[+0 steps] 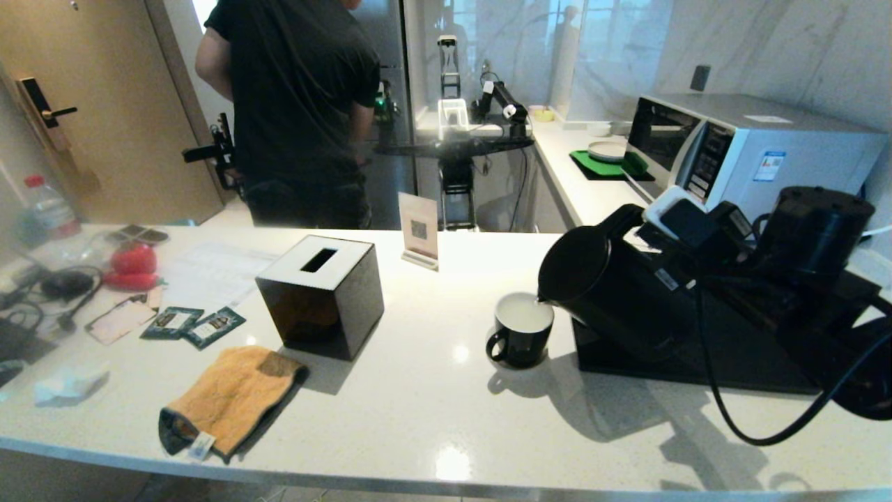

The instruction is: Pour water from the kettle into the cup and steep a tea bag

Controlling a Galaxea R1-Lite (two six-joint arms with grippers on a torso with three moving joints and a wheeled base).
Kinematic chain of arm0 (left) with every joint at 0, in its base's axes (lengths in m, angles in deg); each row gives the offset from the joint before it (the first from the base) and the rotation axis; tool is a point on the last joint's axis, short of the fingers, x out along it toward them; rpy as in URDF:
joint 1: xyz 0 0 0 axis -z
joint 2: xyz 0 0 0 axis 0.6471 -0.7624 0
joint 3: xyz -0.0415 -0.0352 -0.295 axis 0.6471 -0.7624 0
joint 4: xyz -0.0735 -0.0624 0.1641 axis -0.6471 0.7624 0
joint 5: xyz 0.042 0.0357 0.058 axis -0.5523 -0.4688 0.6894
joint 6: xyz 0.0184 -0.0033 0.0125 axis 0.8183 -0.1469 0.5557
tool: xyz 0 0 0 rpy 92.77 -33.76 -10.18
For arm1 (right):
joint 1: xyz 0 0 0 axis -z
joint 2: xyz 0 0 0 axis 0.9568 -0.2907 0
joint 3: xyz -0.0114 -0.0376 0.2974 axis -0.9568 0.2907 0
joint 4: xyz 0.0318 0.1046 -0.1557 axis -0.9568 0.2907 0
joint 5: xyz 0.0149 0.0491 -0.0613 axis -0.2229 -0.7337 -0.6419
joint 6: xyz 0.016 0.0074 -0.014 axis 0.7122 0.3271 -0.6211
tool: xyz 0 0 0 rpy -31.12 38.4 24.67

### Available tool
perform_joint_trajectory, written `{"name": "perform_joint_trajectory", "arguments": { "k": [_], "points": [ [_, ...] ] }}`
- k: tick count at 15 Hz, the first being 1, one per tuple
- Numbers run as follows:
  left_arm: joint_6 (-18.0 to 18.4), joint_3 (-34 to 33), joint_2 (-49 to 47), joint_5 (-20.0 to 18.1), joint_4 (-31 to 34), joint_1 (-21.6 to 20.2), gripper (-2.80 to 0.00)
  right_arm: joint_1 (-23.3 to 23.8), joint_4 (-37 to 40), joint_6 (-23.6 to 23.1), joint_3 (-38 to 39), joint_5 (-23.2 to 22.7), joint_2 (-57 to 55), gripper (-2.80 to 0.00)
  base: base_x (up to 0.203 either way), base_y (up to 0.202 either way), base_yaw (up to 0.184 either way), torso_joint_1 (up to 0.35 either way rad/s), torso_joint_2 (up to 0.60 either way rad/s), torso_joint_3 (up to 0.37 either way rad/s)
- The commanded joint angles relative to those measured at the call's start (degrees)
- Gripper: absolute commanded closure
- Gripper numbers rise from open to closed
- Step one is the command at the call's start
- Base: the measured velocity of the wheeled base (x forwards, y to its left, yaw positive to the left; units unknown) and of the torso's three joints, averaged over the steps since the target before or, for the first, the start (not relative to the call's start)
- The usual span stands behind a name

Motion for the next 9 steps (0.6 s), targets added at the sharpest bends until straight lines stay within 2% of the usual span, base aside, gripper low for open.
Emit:
{"name": "perform_joint_trajectory", "arguments": {
  "k": [1, 9],
  "points": [
    [0.0, 0.0, -0.1, 0.0, 0.0, 0.0, 0.00, -0.4, -0.3, -0.8, 0.0, -0.1, -0.1, 0.00, 0.000, 0.000, 0.000, 0.000, 0.00, 0.000],
    [0.0, 0.0, 0.0, 0.0, 0.0, 0.0, 0.00, -1.0, -0.4, -1.8, 0.0, -0.1, -0.1, 0.00, 0.000, 0.000, 0.000, 0.000, 0.00, 0.000]
  ]
}}
